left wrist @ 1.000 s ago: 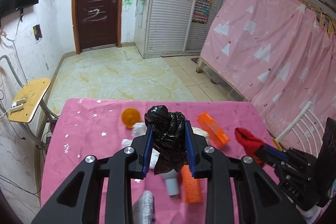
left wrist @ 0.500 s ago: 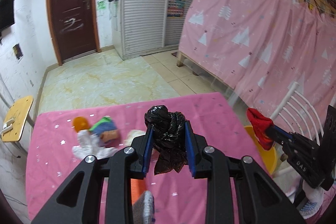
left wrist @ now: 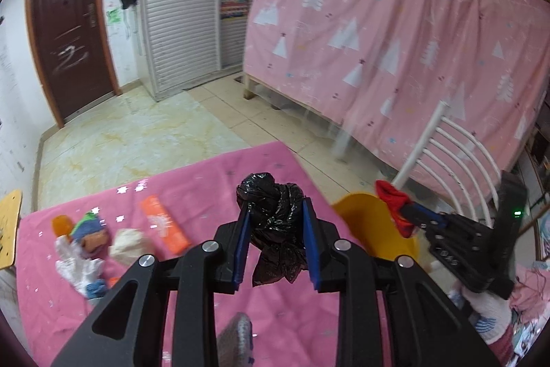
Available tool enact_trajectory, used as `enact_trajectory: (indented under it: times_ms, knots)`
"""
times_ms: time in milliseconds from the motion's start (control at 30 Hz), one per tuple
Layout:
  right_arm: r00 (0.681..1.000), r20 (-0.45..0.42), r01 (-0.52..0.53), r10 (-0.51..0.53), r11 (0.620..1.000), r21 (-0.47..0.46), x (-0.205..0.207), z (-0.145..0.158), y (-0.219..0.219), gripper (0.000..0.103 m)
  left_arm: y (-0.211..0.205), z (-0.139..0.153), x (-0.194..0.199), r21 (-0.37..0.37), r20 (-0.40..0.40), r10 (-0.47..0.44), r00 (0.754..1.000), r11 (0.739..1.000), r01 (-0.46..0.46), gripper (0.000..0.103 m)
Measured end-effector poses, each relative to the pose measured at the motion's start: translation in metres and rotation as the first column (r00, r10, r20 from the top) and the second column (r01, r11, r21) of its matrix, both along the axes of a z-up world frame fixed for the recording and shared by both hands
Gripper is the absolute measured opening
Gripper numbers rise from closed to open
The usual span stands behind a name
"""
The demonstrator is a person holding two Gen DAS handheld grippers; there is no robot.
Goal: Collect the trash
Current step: 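Carry the black bag and red sock to the yellow bin with both grippers, then open both grippers over the bin and return them to the table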
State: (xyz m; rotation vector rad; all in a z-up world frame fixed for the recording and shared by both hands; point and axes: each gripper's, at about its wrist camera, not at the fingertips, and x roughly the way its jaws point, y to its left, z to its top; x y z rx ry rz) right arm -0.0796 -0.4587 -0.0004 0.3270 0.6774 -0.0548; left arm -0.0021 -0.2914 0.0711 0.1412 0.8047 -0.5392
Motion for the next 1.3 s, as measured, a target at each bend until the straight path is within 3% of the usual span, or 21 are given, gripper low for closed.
enact_trajectory:
  times_ms: [167, 533, 633, 667, 700, 767, 1300]
  knots:
    - [0.999, -0.001, 0.044, -0.044, 0.998, 0.043, -0.005, -0.013, -0.021, 0.036, -0.040, -0.003, -0.007, 0.010, -0.016, -0.071, 0.997, 0.997, 0.072, 0.020]
    - [0.992, 0.038, 0.116, -0.120, 0.989, 0.093, -0.027, -0.015, -0.057, 0.037, -0.110, -0.016, -0.019, -0.072, -0.040, -0.211, 0.977, 0.975, 0.208, 0.021]
    - [0.990, 0.048, 0.130, -0.136, 0.986, 0.107, -0.032, -0.013, -0.065, 0.037, -0.125, -0.018, -0.023, -0.081, -0.039, -0.240, 0.970, 0.968, 0.236, 0.031]
    - [0.989, 0.051, 0.136, -0.142, 0.985, 0.110, -0.034, -0.013, -0.067, 0.038, -0.128, -0.018, -0.025, -0.084, -0.039, -0.245, 0.969, 0.967, 0.242, 0.043]
    - [0.988, 0.054, 0.138, -0.145, 0.984, 0.112, -0.035, -0.013, -0.069, 0.038, -0.130, -0.018, -0.026, -0.087, -0.037, -0.248, 0.968, 0.966, 0.244, 0.058]
    - [0.987, 0.058, 0.140, -0.147, 0.983, 0.116, -0.037, -0.012, -0.071, 0.038, -0.131, -0.016, -0.028, -0.105, -0.026, -0.245, 0.969, 0.965, 0.241, 0.069]
    - [0.995, 0.058, 0.072, -0.077, 0.994, 0.084, -0.025, 0.005, -0.039, 0.038, -0.084, 0.011, -0.027, -0.116, 0.036, -0.155, 0.987, 0.981, 0.158, 0.071]
